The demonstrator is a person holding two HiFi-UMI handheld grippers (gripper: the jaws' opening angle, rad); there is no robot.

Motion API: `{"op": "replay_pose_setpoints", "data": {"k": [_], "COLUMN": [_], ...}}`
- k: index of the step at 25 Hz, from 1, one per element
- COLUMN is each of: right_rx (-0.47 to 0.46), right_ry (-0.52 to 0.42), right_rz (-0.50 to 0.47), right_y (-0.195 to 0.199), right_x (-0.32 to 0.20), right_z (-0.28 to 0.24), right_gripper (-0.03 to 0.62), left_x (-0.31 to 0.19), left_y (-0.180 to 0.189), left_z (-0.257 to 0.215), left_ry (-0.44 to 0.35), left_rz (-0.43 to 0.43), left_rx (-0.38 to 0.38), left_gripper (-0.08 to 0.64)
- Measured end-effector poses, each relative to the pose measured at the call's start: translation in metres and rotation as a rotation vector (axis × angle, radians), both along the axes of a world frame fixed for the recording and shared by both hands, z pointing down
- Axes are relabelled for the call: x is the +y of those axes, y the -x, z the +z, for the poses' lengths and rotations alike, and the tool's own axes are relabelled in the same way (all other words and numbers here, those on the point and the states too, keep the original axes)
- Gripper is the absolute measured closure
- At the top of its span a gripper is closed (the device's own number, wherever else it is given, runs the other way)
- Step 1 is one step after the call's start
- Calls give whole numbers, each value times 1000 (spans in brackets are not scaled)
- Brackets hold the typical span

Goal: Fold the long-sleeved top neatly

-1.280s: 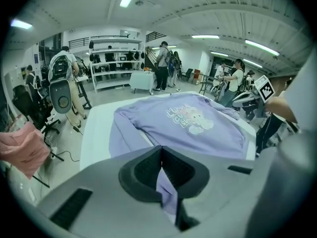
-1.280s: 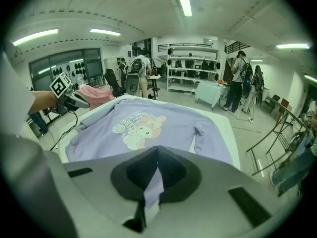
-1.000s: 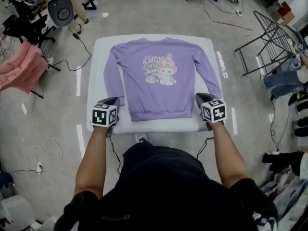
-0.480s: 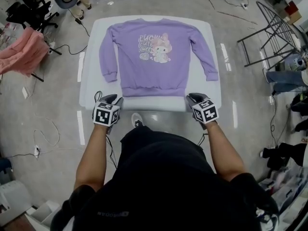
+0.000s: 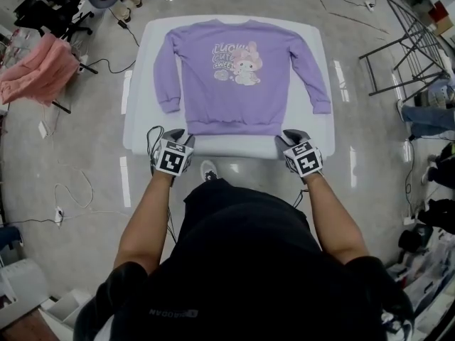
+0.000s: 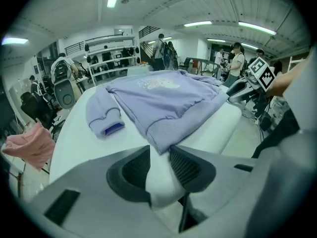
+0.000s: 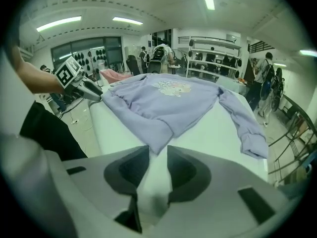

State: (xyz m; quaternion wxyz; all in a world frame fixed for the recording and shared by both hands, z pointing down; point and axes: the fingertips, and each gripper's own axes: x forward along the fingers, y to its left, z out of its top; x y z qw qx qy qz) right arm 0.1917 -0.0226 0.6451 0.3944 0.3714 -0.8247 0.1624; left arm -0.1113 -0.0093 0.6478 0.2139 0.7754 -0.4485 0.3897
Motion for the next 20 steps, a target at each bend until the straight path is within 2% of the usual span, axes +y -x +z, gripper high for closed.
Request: {"op": "replay_pose_setpoints", "data": {"k": [4,5,6,7,10,13,15,20], "right_rx": [23,25,21,8,-79,-177,-208,-114], "right_ry": [-1,-3,-10,-15,17,103,147,182], "right_rz": [-23,-29,-31,-29,8,77,95,51], "right_y": [5,7,8,9,10,6,4,1], "right_x": [-2,-2,-2,-2,2,11,16,23], "right_z": [5,6,5,3,-9,-23,-30,-11], "right_gripper": [473,485,506,572,575,577,578,578], "left_x": [-10,-11,-12,-12,-8,7,16,19], "left_y": [4,3,3,2,2,9,14,24], "left_z": [7,7,6,5,-4,-21,-29,-7], "left_ry": [-11,-10,-7,-1,27,82,118,169], "left_rz": [5,2,-3,-10,-45,-113,-161,-222], "left_rx": [-17,-11,-5,1,45,121,167,137], "left_gripper": [444,466,523,528,537,538,538,538]}}
